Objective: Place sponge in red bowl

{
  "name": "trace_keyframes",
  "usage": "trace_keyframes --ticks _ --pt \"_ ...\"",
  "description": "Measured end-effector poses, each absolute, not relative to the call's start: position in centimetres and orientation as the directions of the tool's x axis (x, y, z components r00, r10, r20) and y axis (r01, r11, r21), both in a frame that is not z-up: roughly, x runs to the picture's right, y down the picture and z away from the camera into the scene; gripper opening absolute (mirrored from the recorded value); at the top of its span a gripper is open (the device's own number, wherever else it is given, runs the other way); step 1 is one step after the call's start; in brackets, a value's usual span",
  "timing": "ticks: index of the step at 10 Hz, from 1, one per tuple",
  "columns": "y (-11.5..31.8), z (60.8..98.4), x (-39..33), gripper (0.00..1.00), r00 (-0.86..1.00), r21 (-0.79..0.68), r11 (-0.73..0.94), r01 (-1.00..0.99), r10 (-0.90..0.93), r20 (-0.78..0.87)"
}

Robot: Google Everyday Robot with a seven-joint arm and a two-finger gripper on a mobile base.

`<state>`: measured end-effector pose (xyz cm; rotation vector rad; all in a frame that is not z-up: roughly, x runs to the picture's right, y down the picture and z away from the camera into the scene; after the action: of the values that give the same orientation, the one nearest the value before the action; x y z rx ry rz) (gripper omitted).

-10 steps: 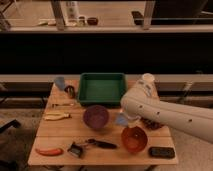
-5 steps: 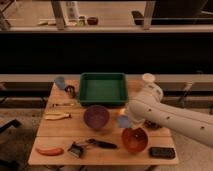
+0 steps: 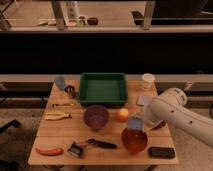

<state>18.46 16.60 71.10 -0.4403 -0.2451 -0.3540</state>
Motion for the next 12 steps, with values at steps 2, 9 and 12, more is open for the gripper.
trace_keyframes --ticks 2,9,12 --pt "17.6 71.2 18.3 0.0 0.854 -0.367 0.79 0.491 -0.353 0.383" --pt "18.6 70.1 19.2 0.0 0.77 -0.337 0.722 0.605 -0.422 0.478" --pt "19.7 69.5 20.2 0.01 0.708 -0.293 0.682 0.67 -0.467 0.53"
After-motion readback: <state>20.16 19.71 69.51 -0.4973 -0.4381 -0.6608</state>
